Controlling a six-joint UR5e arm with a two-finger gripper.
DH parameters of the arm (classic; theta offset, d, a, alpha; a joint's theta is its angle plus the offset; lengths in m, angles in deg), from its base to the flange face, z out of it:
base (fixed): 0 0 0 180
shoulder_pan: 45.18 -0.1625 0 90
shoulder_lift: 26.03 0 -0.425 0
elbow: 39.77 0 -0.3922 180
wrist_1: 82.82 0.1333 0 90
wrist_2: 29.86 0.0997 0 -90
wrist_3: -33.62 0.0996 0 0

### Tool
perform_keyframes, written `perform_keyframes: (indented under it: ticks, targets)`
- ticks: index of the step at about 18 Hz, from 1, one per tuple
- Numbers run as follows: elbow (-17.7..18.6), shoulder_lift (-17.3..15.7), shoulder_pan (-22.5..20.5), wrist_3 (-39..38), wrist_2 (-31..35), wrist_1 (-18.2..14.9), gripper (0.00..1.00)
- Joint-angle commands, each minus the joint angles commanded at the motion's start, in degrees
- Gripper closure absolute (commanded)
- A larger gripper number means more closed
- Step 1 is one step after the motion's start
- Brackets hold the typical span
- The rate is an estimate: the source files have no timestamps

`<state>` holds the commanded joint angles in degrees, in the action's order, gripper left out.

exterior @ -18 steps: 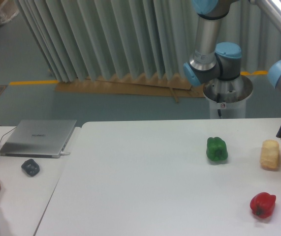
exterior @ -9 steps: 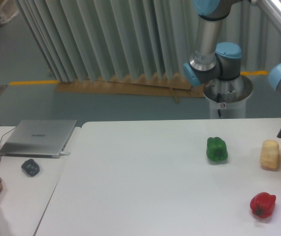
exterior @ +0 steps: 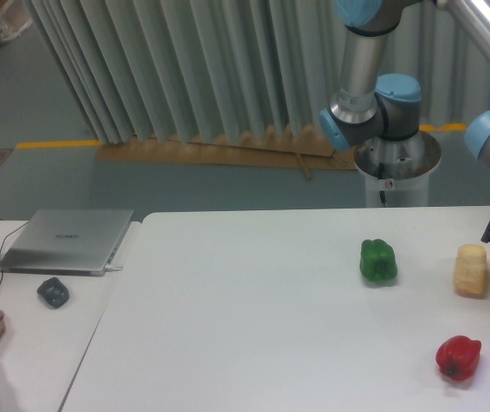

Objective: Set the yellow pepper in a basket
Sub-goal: 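Close the gripper around the yellow bell pepper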

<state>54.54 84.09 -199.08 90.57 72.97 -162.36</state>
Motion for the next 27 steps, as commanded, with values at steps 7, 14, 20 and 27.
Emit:
perform_keyframes:
  ticks: [7,14,20,27]
  targets:
    - [0.4,0.1,-0.1,0.2,0.6,0.2,0.0]
    - [-0.5,-1.8,0.9,0.2,0.5,-5.0,0.0]
    - [-0.4,-1.8,0.5,0.2,0.1,-4.8,0.0]
    - [-1.1,-1.1,0.0,1.1,0.2,-4.4,0.0]
